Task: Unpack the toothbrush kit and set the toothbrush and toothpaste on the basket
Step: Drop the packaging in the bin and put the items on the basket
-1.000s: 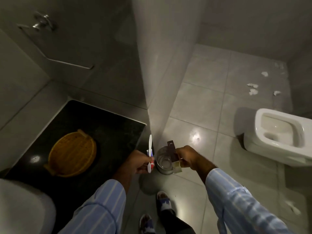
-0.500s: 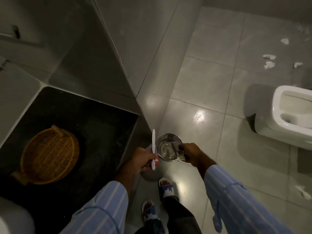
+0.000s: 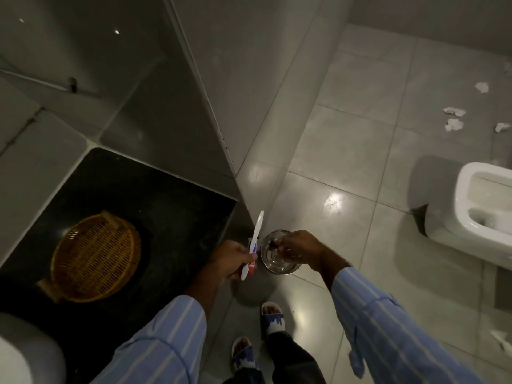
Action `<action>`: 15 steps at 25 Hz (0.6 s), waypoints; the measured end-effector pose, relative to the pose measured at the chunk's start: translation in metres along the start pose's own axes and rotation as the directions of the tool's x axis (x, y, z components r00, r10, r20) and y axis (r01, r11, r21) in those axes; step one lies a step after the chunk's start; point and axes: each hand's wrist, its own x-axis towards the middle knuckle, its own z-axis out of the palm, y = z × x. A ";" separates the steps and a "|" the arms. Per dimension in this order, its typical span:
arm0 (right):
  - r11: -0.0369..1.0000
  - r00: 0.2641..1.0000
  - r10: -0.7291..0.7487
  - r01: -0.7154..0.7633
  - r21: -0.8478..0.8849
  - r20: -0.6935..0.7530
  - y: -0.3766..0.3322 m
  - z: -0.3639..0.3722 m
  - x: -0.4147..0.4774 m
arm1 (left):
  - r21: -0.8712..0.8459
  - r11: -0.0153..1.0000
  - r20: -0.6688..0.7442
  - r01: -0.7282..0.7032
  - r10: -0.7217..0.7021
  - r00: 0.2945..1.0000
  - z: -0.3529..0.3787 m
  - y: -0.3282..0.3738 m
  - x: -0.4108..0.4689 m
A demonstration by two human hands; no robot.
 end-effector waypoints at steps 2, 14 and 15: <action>0.999 0.988 -0.030 0.022 0.050 0.153 -0.028 0.004 -0.017 | 0.056 0.995 0.007 -0.087 0.087 0.996 -0.015 0.011 -0.012; 0.980 0.841 -0.187 0.199 0.032 0.508 -0.151 0.065 -0.110 | 0.287 0.897 -0.168 -0.335 0.392 0.905 -0.118 0.031 -0.114; 0.979 0.839 -0.188 0.203 0.028 0.510 -0.160 0.074 -0.114 | 0.318 0.890 -0.221 -0.325 0.403 0.888 -0.130 0.028 -0.122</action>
